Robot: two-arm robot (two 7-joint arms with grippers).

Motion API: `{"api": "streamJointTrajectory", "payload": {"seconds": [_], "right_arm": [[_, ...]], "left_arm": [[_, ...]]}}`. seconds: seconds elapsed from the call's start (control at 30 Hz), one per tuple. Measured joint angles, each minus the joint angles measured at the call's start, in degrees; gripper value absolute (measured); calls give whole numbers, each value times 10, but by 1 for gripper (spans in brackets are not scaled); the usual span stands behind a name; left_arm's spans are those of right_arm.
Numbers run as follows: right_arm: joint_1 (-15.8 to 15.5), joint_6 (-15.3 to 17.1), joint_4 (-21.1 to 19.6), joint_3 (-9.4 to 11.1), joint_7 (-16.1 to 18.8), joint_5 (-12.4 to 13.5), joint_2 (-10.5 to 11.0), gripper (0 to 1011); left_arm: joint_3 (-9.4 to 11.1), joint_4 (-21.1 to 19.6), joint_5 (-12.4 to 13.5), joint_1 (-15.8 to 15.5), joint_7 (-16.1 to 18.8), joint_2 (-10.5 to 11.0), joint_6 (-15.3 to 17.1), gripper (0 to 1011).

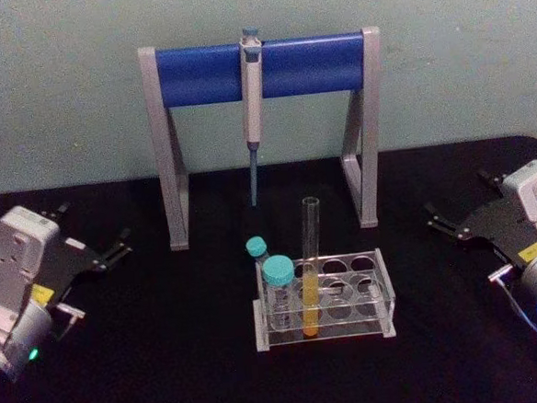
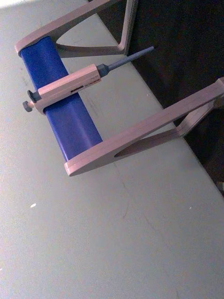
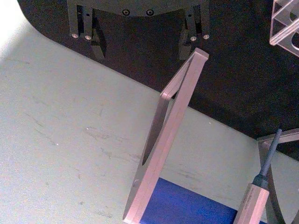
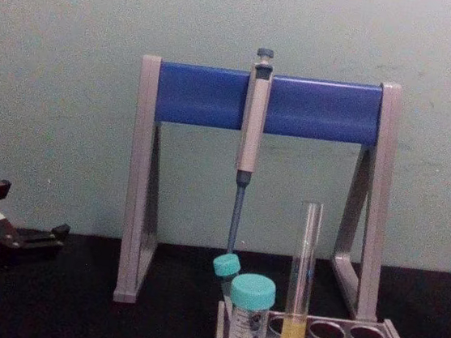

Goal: Pick up the test tube from the test tube rack, shake it, then place it back into the test tube rack.

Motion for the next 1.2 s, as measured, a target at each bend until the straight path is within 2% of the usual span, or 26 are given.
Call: {"api": "streamJointTrajectory", "payload": {"seconds": [1.2], "right_arm": [[0, 0, 0, 0, 0, 0, 0, 1000]], "left_arm": [[0, 0, 0, 0, 0, 0, 0, 1001]]}}
